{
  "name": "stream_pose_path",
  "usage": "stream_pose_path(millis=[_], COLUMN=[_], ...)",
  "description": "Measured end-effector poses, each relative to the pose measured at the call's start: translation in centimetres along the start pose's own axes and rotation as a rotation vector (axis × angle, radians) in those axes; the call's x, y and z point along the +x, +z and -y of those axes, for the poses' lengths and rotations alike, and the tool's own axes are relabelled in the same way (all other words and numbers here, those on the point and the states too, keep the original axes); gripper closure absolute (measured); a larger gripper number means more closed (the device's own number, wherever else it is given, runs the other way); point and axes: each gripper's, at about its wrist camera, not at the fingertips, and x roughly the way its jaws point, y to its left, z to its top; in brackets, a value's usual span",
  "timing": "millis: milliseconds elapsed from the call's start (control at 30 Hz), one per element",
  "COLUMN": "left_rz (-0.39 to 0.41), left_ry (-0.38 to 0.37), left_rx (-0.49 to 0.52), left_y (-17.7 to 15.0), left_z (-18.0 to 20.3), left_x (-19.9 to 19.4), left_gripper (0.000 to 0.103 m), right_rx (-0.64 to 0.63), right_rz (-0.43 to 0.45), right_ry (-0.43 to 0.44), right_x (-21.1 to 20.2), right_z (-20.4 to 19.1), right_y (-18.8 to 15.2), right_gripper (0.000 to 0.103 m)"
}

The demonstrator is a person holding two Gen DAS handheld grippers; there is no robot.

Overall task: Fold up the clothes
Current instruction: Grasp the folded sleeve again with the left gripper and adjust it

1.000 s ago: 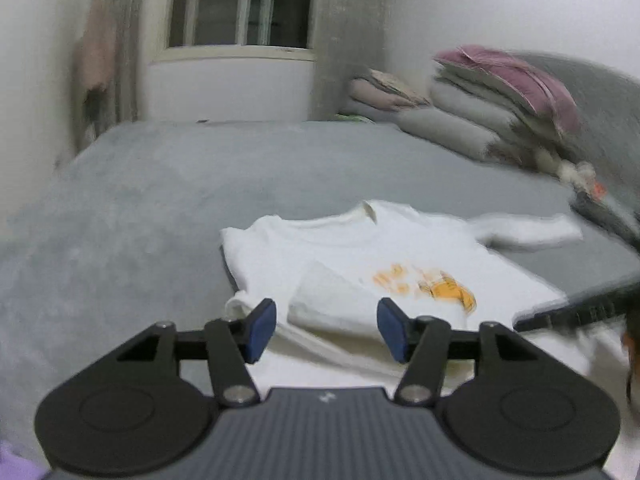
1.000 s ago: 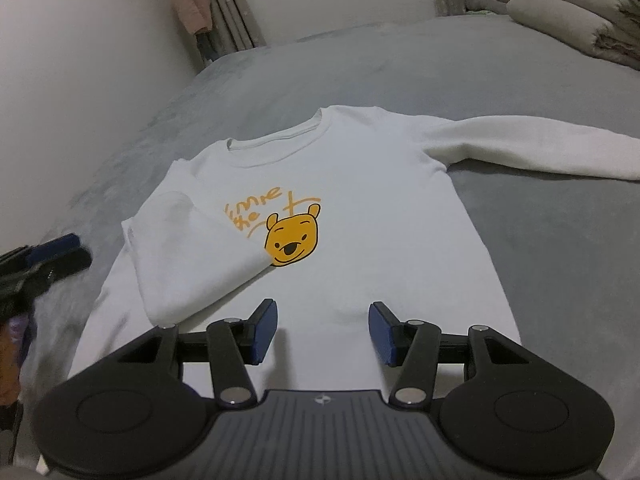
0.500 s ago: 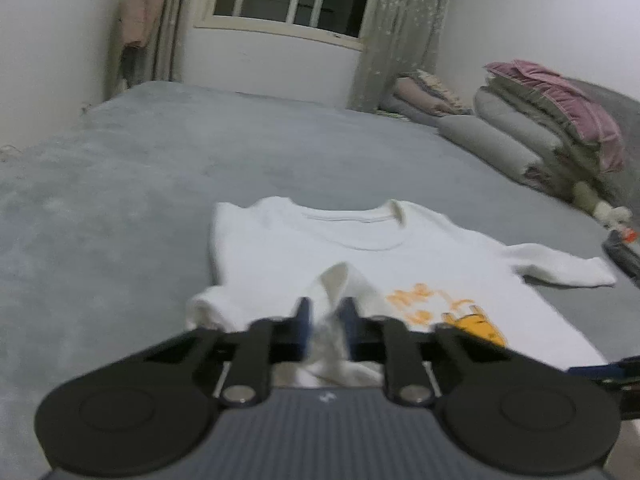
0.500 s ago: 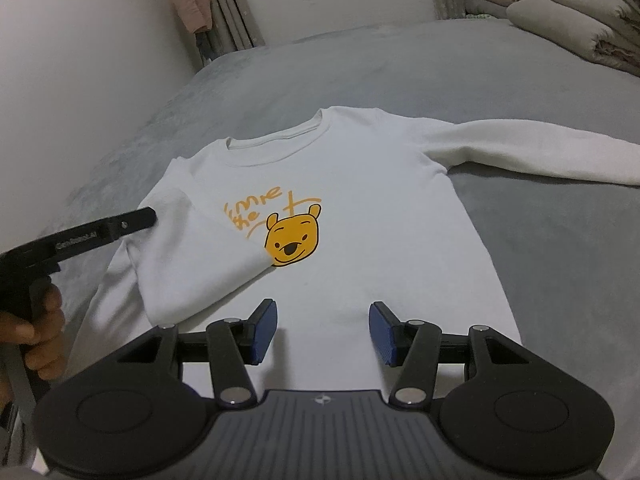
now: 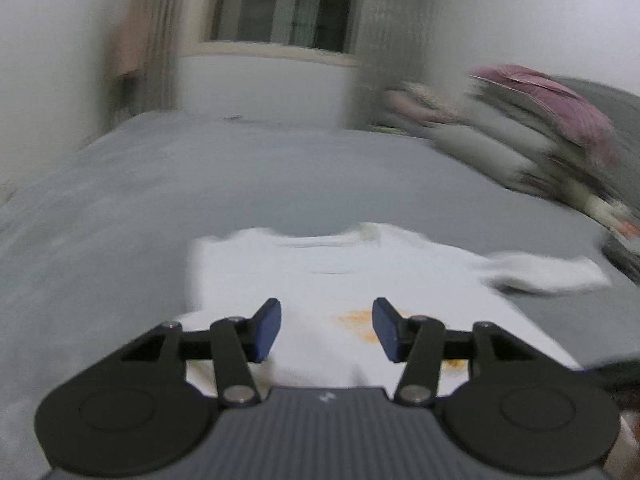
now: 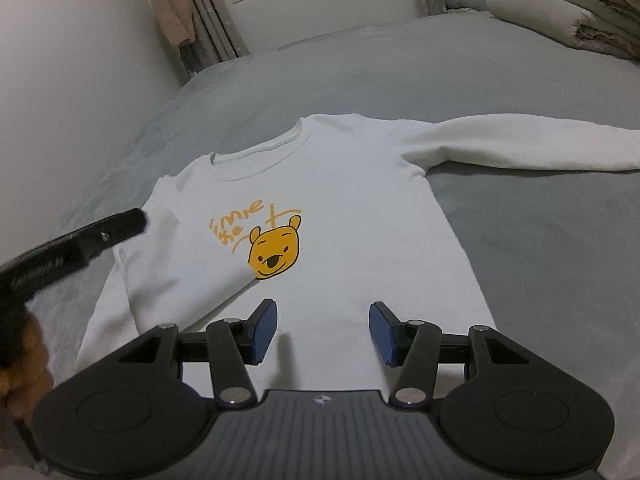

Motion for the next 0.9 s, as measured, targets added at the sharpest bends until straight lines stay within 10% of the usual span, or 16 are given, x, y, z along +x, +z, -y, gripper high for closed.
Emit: stream_pose_path(millis=[233,367,667,900], left_rz=[-0.048,-0.085,0.052,0.112], left_ry=[0.035,0.041,-0.186,-0.529], left_rx=[-0.005,0.063,0.071,0.344], left_y=[-1.4,-2.5,-1.7,-3.2], left_z=[-0.8,0.2,4.0,9.8], left_x=[2.3,2.4,-2.0,-7.0], left_gripper=[0.05,0.086,0.093,0.054], right_rx=[-0.017,-0.02,0.002,0.141], right_rz=[-0.002,-0.002,0.008,0.056], right_ry=[0.002,-0.004,-0.008,-0.015], right_x=[0.0,0.1,-0.2,-1.4], right_z=[-0.4,-0.3,0.1,2.9], right_y=[0.0,0.0,0.1,1.1], right_gripper=[0.052,0.052,0.052,0.052])
